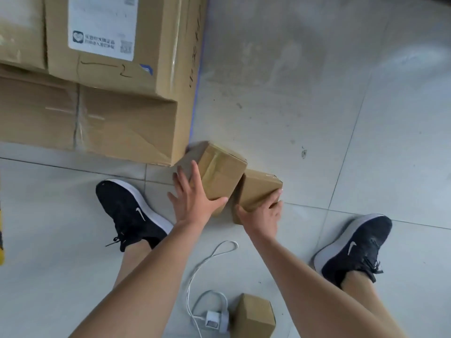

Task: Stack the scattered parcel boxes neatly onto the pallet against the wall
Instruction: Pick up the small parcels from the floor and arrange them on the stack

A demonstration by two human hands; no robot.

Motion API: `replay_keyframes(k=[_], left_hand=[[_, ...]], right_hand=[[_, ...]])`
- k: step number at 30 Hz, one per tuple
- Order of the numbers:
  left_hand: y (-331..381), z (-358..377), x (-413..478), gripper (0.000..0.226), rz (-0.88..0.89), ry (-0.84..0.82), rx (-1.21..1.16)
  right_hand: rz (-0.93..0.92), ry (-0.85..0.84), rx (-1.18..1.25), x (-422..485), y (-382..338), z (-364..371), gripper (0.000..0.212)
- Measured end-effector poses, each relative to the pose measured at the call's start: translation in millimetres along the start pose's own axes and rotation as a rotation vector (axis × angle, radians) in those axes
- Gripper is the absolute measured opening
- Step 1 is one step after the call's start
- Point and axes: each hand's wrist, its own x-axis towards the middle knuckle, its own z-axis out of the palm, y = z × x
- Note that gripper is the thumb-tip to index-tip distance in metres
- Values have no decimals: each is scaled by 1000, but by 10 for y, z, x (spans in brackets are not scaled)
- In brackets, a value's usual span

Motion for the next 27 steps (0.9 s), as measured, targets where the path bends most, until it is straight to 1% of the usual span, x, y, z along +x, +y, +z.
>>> replay_keyframes(k=[3, 4, 7, 10, 14, 18, 21, 23, 27], left_hand=[[61, 122, -19, 137, 166, 90, 68], [89, 147, -34, 137, 182, 93, 70], [196, 142, -52, 142, 80, 49, 41], [291, 26, -76, 139, 31, 19, 36], [282, -282, -424, 137, -54, -38, -77], [-52, -783, -1087, 139, -133, -52, -178], [-356, -1265, -1419, 141, -238, -56, -228], [-565, -1601, -1544, 140, -302, -26, -287], [-1017, -2307, -1539, 137, -399, 79, -428]], right_hand=[[-4, 92, 45, 65, -37, 130, 137], [-1, 109, 59, 70, -45, 143, 137], [-21, 125, 57, 34, -68, 89, 136], [-60, 121, 31, -96, -79, -78, 132], [-172, 136, -82, -403, -96, -474, 129], [-333, 86, -240, -966, -210, -927, 130], [-440, 45, -432, -1460, -428, -1239, 135], [-516, 41, -539, -1779, -633, -1365, 138], [-662, 55, -636, -2384, -1240, -1328, 137]])
